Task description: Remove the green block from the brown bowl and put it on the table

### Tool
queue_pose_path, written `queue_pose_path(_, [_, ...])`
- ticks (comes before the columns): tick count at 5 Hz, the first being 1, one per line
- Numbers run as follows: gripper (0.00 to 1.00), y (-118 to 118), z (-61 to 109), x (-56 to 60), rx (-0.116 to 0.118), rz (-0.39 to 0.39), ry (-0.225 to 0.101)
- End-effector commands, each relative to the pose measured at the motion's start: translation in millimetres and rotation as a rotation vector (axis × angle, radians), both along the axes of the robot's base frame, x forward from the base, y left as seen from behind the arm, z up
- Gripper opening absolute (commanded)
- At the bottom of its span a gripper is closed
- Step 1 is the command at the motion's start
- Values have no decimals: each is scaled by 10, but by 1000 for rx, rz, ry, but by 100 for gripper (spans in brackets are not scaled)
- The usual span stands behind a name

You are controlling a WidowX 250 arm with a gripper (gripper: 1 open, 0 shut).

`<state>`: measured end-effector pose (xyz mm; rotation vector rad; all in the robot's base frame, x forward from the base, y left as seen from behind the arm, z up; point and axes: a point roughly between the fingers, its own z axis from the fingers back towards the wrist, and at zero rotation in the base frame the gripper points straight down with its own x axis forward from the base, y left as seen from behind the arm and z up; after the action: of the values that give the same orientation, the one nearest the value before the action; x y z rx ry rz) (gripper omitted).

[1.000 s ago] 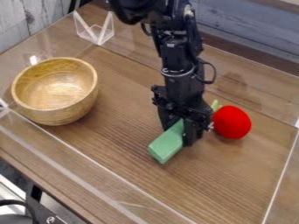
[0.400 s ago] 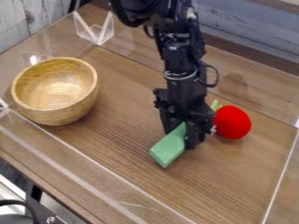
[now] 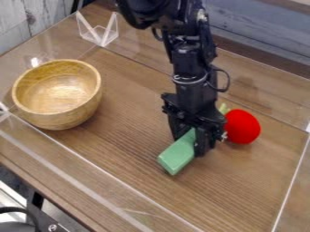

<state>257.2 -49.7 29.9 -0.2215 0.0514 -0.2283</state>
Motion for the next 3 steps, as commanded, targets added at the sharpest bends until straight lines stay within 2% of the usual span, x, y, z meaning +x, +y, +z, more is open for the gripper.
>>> queue_pose_path(1, [100,-17,228,75,-6,2,-64])
queue_pose_path(3, [100,15,695,147,-12,24,-124])
